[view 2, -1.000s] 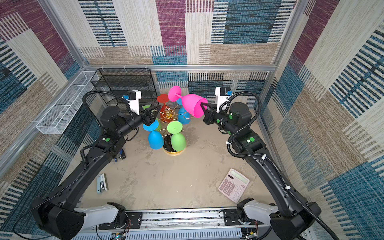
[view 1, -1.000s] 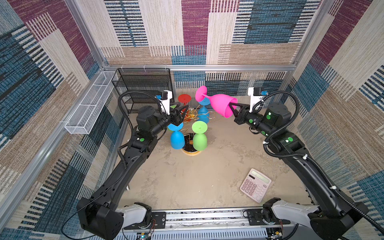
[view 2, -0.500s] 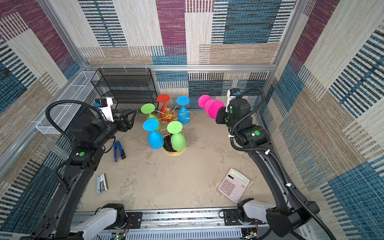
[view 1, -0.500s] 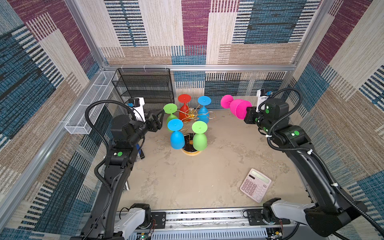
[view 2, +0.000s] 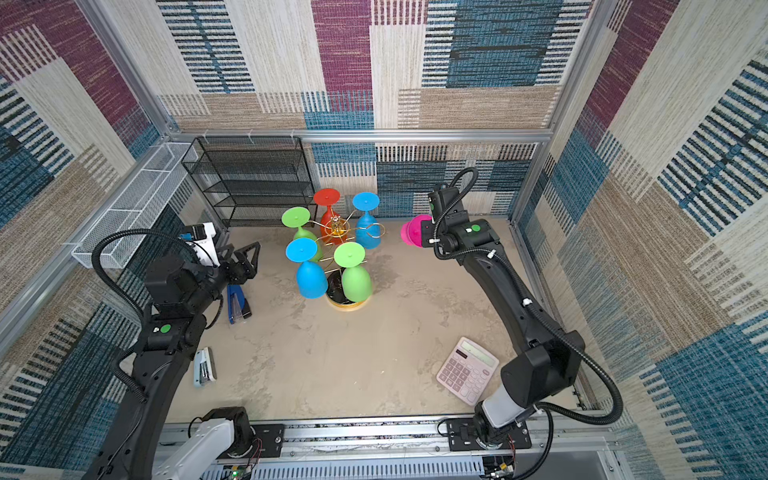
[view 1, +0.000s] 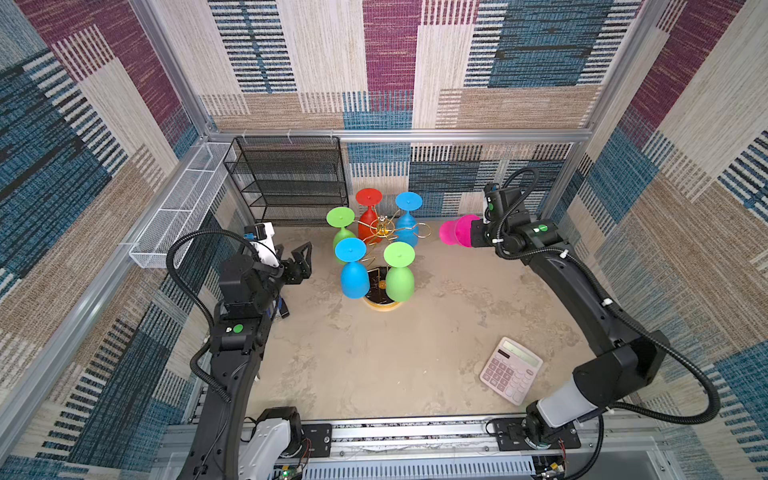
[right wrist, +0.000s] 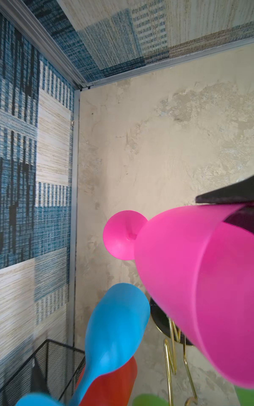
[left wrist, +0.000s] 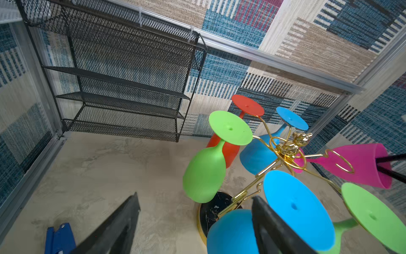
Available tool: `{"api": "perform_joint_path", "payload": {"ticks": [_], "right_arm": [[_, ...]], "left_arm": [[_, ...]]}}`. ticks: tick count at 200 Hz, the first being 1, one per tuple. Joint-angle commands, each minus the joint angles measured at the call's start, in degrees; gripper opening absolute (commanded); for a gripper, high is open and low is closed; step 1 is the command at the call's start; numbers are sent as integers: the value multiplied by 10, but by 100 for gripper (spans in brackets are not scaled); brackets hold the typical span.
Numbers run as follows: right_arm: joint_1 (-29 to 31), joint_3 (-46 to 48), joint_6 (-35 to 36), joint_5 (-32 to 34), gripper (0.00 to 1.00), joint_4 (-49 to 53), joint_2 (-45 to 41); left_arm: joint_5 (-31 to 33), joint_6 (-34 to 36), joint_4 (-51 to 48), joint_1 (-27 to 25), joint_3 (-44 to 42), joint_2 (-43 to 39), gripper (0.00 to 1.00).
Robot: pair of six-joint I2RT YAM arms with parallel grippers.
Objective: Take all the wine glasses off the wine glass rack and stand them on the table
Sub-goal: 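Lower the magenta glass upright onto the table beside the rack with right gripper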
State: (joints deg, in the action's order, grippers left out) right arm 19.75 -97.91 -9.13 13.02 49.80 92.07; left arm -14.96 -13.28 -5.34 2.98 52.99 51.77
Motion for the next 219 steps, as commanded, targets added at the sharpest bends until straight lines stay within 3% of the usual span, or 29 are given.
{"api": "perform_joint_path", "payload": {"ticks": [1,130,219], "right_arm": [[-1,-22,15,1,0,23,33],[0,-214,51,-20,0,125,247],[-1,-267,63,-20,3,156,310]], "left_arm": [[22,9,38,4,-12,-5,84],[31,21,19,12,-21,-16,86],[27,15,20,12,-25,-18,87]]}}
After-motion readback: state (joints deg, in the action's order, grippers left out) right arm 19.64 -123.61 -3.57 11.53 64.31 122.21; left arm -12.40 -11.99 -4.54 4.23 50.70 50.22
